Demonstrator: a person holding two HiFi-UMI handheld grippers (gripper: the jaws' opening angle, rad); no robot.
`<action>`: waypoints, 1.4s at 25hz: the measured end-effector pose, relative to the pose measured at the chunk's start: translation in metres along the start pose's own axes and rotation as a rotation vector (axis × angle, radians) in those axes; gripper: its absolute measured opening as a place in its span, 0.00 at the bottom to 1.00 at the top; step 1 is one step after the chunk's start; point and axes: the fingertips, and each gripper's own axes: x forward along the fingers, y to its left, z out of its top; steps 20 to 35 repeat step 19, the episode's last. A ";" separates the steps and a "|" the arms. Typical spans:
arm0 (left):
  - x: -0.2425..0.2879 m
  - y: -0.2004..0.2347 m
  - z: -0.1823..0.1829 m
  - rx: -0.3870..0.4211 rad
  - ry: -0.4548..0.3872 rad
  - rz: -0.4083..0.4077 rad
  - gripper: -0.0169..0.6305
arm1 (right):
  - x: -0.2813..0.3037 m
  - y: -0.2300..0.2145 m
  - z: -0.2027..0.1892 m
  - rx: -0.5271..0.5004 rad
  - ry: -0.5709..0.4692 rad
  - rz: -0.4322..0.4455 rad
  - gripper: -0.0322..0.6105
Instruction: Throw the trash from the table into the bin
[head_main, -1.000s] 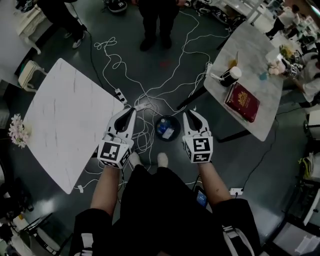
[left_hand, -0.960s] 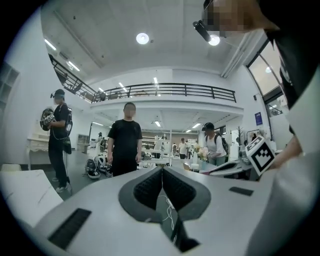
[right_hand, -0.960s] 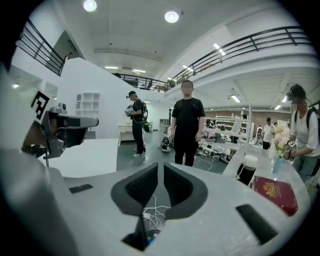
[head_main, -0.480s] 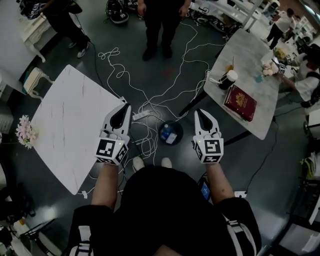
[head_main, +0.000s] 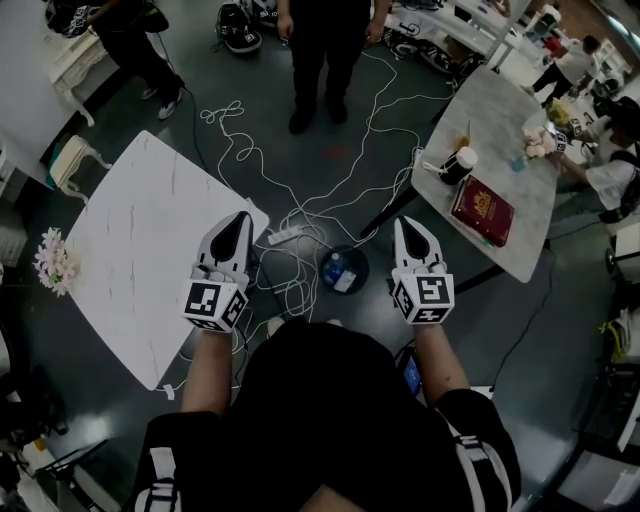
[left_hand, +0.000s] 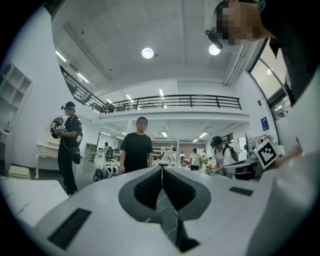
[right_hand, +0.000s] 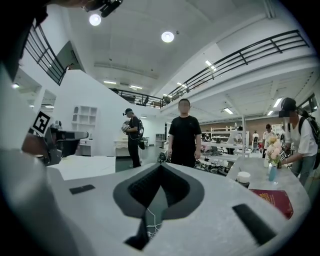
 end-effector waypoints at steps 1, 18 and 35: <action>-0.001 0.002 0.002 0.000 -0.005 0.005 0.05 | 0.002 0.001 0.002 0.000 -0.002 0.004 0.05; -0.011 0.025 0.003 -0.004 -0.007 0.043 0.05 | 0.023 0.024 0.009 -0.029 -0.002 0.050 0.05; -0.011 0.025 0.003 -0.004 -0.005 0.044 0.05 | 0.023 0.025 0.008 -0.029 -0.001 0.051 0.05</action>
